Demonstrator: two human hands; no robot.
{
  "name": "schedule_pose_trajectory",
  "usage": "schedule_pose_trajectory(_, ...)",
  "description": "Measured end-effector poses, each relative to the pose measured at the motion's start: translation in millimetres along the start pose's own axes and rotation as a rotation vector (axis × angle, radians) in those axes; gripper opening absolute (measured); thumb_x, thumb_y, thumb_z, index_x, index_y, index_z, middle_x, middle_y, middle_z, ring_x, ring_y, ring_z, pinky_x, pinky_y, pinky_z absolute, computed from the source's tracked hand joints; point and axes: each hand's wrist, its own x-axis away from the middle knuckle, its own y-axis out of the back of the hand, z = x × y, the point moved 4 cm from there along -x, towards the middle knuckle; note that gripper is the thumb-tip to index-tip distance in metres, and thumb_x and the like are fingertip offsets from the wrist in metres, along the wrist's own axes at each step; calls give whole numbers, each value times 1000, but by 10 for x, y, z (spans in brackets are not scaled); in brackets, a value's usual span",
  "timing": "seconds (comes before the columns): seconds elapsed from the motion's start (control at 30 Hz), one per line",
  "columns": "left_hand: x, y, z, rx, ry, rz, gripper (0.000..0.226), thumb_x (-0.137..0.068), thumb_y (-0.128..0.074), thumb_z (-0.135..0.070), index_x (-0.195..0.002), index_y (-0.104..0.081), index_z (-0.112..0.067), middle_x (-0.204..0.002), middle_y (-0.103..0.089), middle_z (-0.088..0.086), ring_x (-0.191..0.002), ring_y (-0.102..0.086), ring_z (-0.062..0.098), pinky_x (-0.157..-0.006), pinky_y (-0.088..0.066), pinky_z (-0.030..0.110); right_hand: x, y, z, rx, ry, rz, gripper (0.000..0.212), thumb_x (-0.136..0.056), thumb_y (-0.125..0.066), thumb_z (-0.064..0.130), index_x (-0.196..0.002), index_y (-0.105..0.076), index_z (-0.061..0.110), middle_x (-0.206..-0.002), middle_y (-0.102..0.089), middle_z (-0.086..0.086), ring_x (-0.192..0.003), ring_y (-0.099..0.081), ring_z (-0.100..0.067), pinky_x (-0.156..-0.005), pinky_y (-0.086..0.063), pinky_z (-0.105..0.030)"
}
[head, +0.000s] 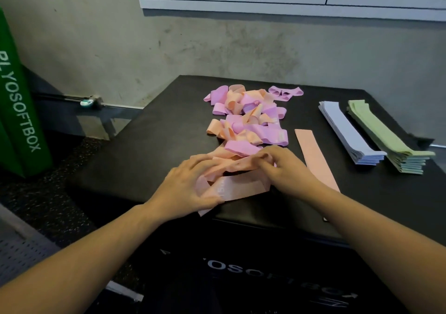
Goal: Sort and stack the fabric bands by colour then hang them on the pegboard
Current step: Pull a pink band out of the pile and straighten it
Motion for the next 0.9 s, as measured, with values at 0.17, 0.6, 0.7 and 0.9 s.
schedule_pose_trajectory(0.17, -147, -20, -85, 32, -20, -43, 79, -80, -77, -56, -147, -37, -45, -150, -30, -23, -135, -38, 5, -105, -39, 37, 79, 261, -33, -475, -299, -144, 20, -107, -41, 28, -108, -58, 16, -97, -66, -2, -95, -68, -22, -81, -61, -41)
schedule_pose_trajectory(0.6, -353, -85, -290, 104, 155, 69, 83, -77, -62, -79, -149, -32, -50, -148, -46, -18, -133, -44, 11, -115, -31, 51, 244, 718, -244, -1277, -631, -288, 25, -104, -39, 8, -115, -58, 20, -74, -70, -8, -70, -68, -21, -63, -63, -44)
schedule_pose_trajectory(0.7, -388, -98, -319, 22, 100, 166, 74, -77, -55, -83, -144, -37, -56, -150, -40, -25, -136, -39, 8, -111, -32, 52, 307, 767, -294, -1209, -702, -301, 23, -98, -37, 6, -94, -57, 16, -70, -49, -7, -52, -53, -15, -58, -59, -37)
schedule_pose_trajectory(0.9, -392, -122, -233, -160, -12, 297, 70, -70, -44, -90, -134, -40, -62, -152, -24, -30, -137, -31, 7, -109, -30, 44, 434, 908, -284, -1042, -717, -232, 29, -79, -52, 38, -64, -34, 21, -61, -35, 1, -58, -34, -14, -63, -39, -29)
